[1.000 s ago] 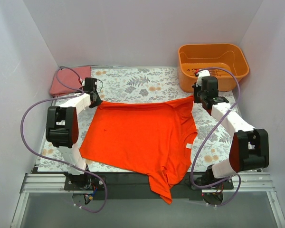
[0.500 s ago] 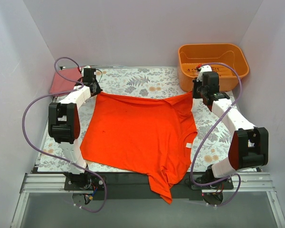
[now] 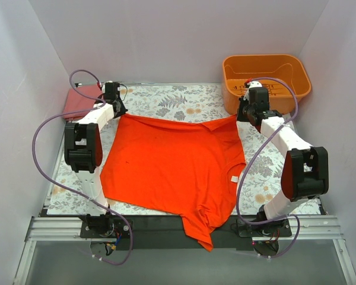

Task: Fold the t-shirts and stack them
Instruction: Flatten the tshirt out

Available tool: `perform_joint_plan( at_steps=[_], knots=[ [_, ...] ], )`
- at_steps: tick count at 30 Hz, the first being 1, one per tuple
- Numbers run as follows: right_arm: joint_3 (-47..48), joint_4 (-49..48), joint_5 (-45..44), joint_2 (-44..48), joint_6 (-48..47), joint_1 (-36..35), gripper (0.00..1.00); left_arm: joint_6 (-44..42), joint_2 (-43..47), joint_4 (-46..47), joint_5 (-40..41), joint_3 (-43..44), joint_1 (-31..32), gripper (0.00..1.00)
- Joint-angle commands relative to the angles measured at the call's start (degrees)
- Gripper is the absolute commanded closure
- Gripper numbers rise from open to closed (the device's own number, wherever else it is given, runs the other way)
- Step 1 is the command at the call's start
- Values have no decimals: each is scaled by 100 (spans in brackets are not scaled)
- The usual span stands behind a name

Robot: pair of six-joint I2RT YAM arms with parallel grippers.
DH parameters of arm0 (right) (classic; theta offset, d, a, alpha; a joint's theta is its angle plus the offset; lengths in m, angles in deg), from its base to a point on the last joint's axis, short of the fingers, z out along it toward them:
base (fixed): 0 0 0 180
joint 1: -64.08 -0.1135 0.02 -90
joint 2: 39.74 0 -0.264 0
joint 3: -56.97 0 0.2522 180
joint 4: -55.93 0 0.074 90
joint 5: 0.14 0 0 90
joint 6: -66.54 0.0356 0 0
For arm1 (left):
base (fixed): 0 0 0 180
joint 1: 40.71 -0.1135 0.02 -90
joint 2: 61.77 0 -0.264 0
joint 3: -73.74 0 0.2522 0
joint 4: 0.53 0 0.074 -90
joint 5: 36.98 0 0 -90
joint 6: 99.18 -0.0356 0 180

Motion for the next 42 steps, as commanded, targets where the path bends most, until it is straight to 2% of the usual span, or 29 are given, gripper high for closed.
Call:
perform_joint_plan(
  at_steps=[1,2,3,5,6,9,13,15,17,18,19,21,22,25,28,33,42],
  knots=[
    [432,-113,-259,-78,162,18,99,9,-60,17,111,400,-54,96],
    [502,-113,-269,-139,171,18,96,1,-69,26,103,479,-54,90],
    [555,-113,-260,-166,171,18,85,1,-78,17,94,523,-54,86],
    [616,-113,-129,-192,163,18,72,-17,-52,17,102,602,-54,65],
    [608,-87,-58,-158,145,18,60,-26,-8,0,111,620,-54,59],
    [503,63,170,44,145,9,44,-43,343,-62,207,446,-54,45],
    [-111,274,267,597,206,9,44,141,1195,-210,252,-266,-54,44],
    [-436,335,495,958,303,18,48,386,1650,-430,217,-538,-54,45],
    [-963,353,741,1282,382,44,54,649,1933,-808,33,-1012,-54,50],
    [-1131,353,855,1363,408,70,60,721,2222,-914,-37,-1214,-54,53],
    [-1489,362,1030,1442,478,79,62,747,2407,-967,-221,-1712,-54,55],
    [-1816,345,1172,1635,531,167,65,922,2898,-1002,-275,-2216,-54,63],
    [-1992,327,1251,1688,584,202,66,984,3032,-976,-362,-2741,-54,67],
    [-2590,73,1628,1750,725,457,69,1169,3384,-985,-416,-3350,-54,73],
    [-3030,-323,1814,1689,901,694,69,1318,3481,-994,-495,-3835,-54,77],
    [-3197,-692,1858,1215,1024,896,69,1574,3438,-941,-206,-4265,-80,82],
    [-2908,-877,1560,28,1226,1678,66,1662,3200,-941,-100,-4468,-274,83]
  ],
)
